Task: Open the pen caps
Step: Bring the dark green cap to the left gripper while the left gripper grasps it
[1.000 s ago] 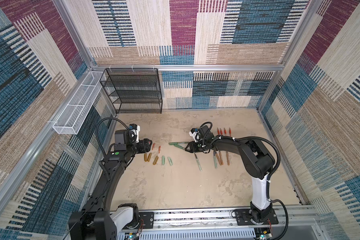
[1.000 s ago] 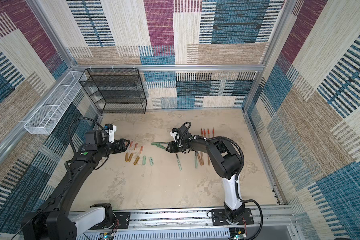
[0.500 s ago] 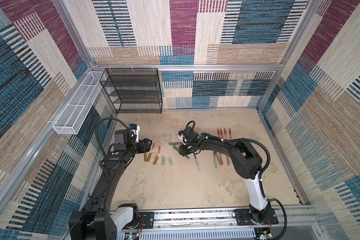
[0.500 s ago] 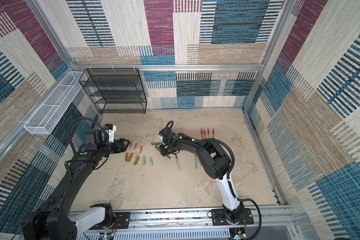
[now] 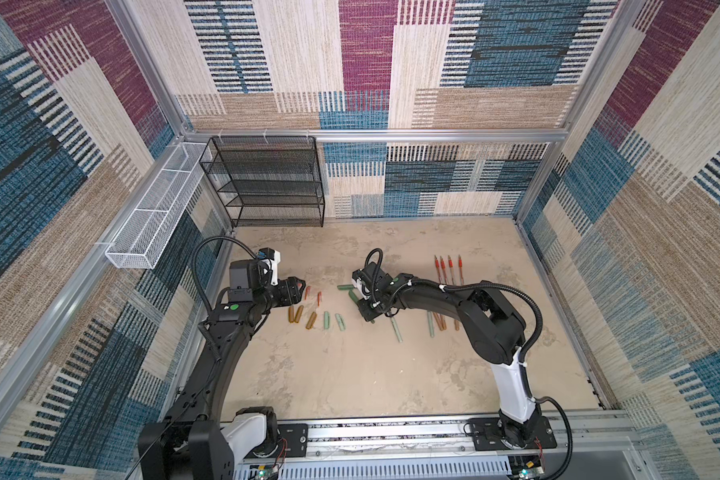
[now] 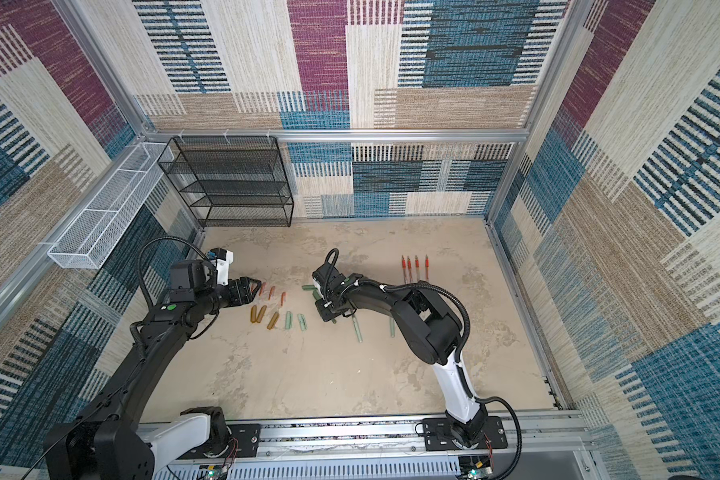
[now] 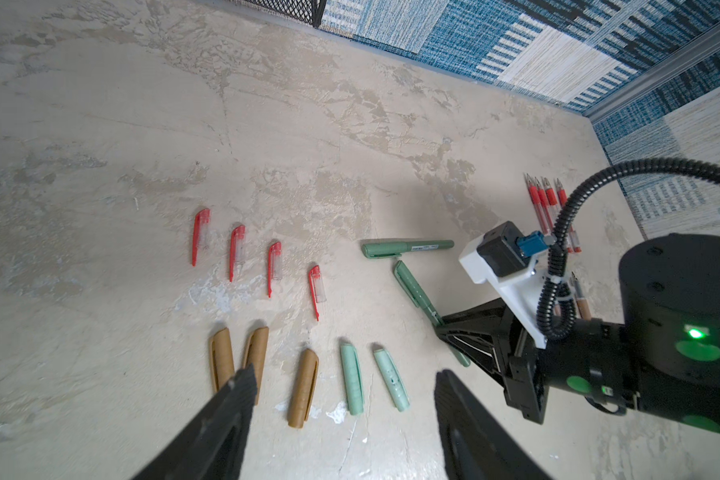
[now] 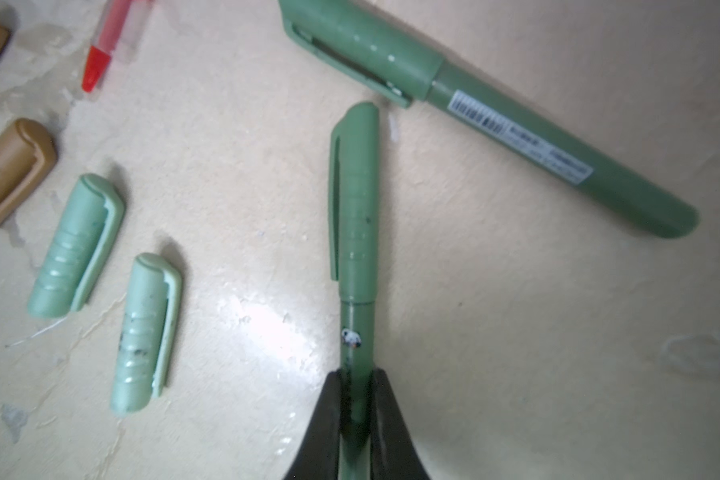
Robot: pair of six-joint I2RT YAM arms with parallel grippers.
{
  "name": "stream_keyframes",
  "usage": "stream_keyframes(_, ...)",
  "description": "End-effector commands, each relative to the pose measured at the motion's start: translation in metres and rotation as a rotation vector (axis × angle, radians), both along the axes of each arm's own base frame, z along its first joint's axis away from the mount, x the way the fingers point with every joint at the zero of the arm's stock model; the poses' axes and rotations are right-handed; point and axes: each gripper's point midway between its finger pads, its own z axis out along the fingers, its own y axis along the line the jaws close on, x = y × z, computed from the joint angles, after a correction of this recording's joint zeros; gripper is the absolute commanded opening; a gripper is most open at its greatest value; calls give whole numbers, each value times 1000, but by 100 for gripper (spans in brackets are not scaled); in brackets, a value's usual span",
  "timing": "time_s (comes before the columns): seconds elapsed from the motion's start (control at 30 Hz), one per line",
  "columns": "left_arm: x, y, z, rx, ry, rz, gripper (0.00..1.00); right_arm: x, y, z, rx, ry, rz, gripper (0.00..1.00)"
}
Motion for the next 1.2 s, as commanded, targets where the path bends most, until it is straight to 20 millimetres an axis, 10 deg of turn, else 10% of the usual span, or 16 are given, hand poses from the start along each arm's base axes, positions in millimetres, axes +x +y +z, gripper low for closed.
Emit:
stream_keyframes(0.0, 3, -11, 13, -74, -28, -28, 72, -12, -10, 7, -21, 36, -17, 9)
stream_keyframes(0.57, -14, -78, 20, -492, 44, -231, 76, -47, 56, 156, 595, -131, 74, 5)
stream_keyframes(1.17, -6, -82, 8, -488, 76, -192, 11, -76, 89, 161, 662, -109, 158, 4)
